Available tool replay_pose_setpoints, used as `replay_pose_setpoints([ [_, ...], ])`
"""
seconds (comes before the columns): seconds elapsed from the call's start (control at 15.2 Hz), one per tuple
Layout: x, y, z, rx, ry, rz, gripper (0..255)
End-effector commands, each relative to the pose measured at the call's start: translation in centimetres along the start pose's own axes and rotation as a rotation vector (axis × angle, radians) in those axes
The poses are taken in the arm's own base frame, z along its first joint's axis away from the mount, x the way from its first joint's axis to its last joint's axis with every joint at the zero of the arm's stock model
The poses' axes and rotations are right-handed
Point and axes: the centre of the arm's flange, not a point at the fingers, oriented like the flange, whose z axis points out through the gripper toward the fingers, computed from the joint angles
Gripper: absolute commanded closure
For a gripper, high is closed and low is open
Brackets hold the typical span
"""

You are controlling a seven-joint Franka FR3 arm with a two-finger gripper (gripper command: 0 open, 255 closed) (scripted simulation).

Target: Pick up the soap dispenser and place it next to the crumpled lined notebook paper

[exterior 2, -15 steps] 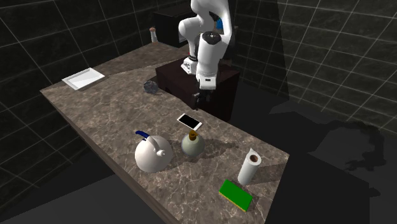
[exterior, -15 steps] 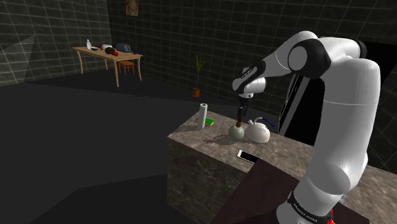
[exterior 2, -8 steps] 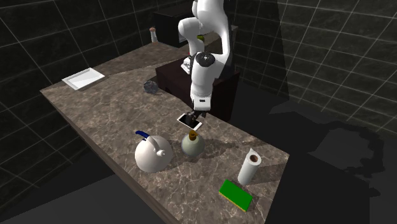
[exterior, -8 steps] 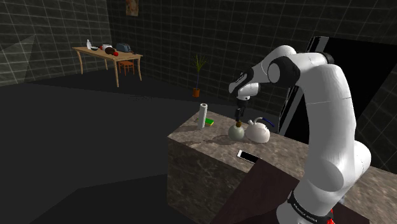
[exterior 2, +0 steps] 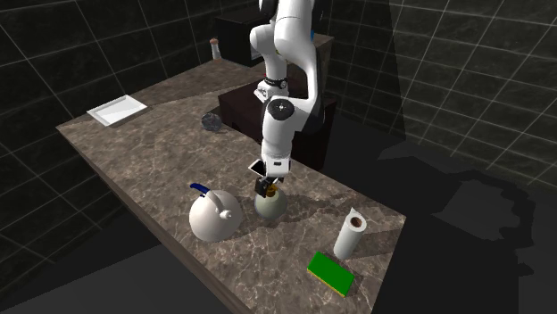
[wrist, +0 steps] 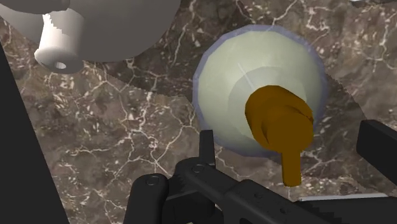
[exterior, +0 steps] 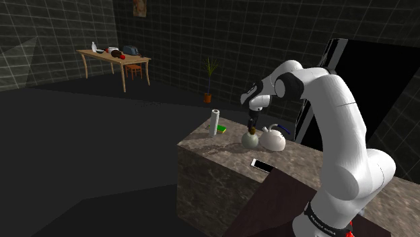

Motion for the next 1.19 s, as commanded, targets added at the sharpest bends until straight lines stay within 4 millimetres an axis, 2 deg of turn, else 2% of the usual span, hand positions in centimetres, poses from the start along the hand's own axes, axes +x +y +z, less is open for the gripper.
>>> replay_pose_setpoints([
  [0.0,0.07,0.03,1.06,0.000,0.000,0.000,0],
  [0.13,0.06,0.02,1.90,0.000,0.000,0.000,0],
  [0.66,0.06,0.03,1.89,0.000,0.000,0.000,0],
  [0.73,0.06,0.03,1.89,0.000,0.000,0.000,255],
  [1.12,0.06,0.04,1.90,0.000,0.000,0.000,255],
])
